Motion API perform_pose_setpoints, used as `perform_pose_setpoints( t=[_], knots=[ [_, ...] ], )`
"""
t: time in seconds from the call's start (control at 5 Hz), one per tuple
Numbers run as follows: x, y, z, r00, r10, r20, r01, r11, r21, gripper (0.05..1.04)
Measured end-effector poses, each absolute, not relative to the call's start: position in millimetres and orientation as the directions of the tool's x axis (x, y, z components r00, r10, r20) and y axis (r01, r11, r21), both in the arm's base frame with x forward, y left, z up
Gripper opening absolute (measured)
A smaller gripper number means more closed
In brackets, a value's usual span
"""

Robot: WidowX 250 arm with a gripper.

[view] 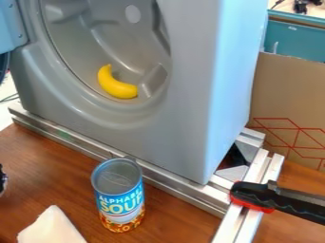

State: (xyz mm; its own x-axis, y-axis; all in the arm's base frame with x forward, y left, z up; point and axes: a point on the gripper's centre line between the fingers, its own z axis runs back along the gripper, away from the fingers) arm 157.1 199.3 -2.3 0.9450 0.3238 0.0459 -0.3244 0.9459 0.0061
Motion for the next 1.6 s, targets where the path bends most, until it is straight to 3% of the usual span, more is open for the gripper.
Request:
perform_pose_setpoints(
  t=[0.2, 0.4, 0.6, 1.0, 1.4, 1.6],
  knots=[
    [164.1, 192.6, 37.5, 0.939, 0.301, 0.165, -0.309, 0.951, 0.021, 0.611],
    [183.7, 161.4, 87.4, 0.944, 0.162, 0.286, -0.192, 0.978, 0.081, 0.611],
    [188.9, 116.0, 127.8, 0.948, 0.059, 0.313, -0.081, 0.995, 0.058, 0.611],
    [202.9, 34.8, 140.7, 0.944, -0.123, 0.307, 0.136, 0.991, -0.021, 0.611],
    [192.9, -13.2, 112.1, 0.954, -0.262, 0.148, 0.275, 0.958, -0.075, 0.611],
    [198.2, -30.8, 99.6, 0.934, -0.335, 0.126, 0.346, 0.935, -0.074, 0.611]
  ],
)
